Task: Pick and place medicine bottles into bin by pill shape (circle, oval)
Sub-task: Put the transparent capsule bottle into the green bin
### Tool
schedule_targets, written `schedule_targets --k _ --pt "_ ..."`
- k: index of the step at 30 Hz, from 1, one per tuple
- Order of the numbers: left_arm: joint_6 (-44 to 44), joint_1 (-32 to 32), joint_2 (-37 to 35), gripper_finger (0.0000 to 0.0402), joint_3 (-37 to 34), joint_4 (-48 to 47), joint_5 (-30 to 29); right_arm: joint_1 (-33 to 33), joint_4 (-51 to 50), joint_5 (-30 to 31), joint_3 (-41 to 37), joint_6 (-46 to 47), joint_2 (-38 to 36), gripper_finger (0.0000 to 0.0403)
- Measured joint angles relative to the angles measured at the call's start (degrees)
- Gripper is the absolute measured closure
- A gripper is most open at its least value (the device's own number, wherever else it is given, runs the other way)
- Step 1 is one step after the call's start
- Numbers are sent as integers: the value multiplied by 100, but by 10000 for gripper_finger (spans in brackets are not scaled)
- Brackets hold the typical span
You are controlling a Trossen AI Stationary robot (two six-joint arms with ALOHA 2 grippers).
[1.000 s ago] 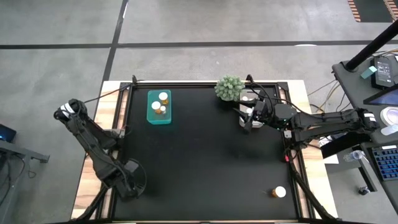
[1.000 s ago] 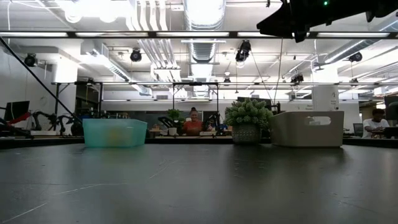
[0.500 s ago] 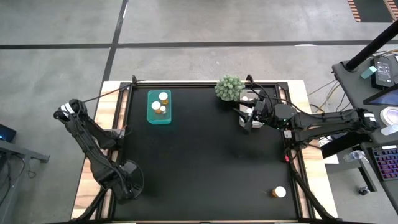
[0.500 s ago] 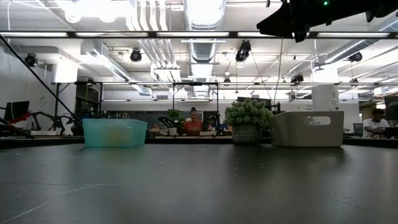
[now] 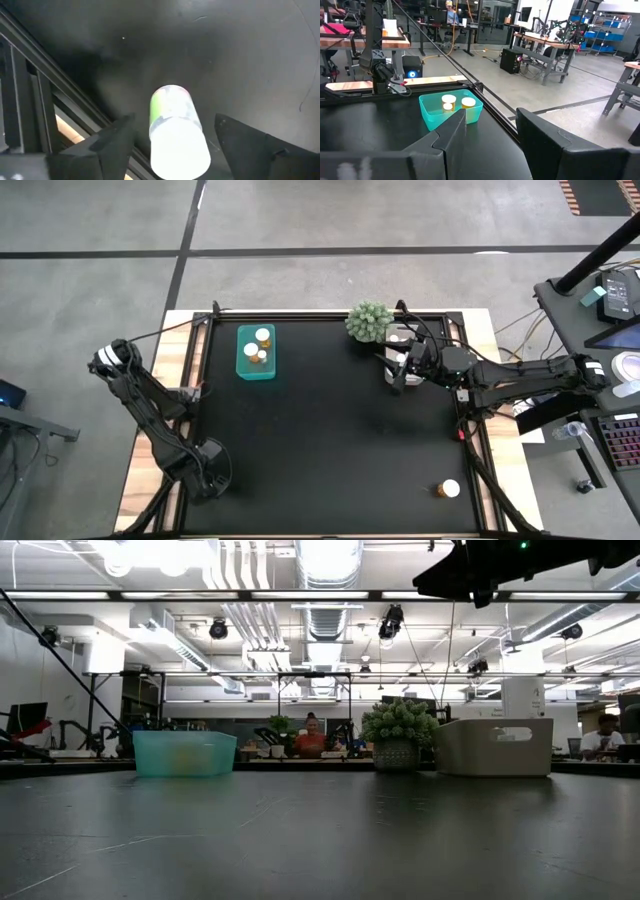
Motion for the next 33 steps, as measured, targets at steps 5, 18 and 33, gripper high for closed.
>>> schedule_targets --k 5,18,33 --pt "-2 0 0 197 -30 8 22 0 0 0 0 0 0 239" --pt "896 821 -20 284 327 -2 -4 0 0 0 0 24 0 239" --pt "3296 2282 275 287 1496 -6 -855 -4 -21 2 0 11 0 239"
